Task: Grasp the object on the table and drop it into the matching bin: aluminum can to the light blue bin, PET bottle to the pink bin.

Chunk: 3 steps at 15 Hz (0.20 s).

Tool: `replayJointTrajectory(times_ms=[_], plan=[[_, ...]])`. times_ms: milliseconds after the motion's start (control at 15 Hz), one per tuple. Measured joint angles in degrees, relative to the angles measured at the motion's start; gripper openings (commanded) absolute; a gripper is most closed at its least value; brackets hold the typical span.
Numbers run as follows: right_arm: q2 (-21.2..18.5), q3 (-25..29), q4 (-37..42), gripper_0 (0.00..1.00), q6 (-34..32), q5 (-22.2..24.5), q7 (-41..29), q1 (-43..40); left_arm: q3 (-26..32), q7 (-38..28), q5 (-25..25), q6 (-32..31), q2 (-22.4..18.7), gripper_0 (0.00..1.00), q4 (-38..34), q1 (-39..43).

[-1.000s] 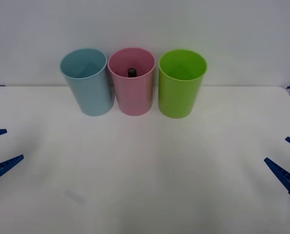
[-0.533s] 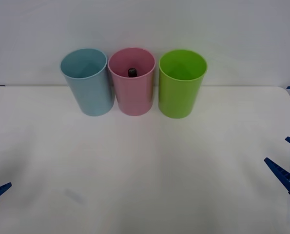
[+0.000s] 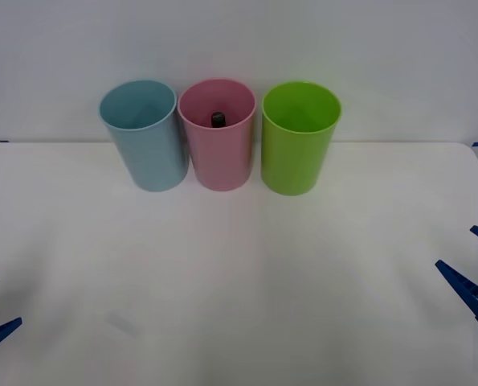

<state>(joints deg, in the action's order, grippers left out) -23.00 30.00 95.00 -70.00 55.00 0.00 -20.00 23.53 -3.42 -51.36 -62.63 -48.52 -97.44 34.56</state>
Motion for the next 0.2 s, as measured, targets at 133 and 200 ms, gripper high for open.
replayJointTrajectory(times_ms=[133, 200], plan=[[0.0, 0.0, 0.0, 1.0, 0.0, 0.0, 0.0, 0.0, -0.22, -0.17, -0.04, 0.01, 0.0, 1.0, 0.04, 0.07], [0.0, 0.0, 0.0, 1.0, 0.0, 0.0, 0.0, 0.0, -0.23, -0.18, -0.05, 0.02, 0.0, 1.0, 0.04, 0.07]])
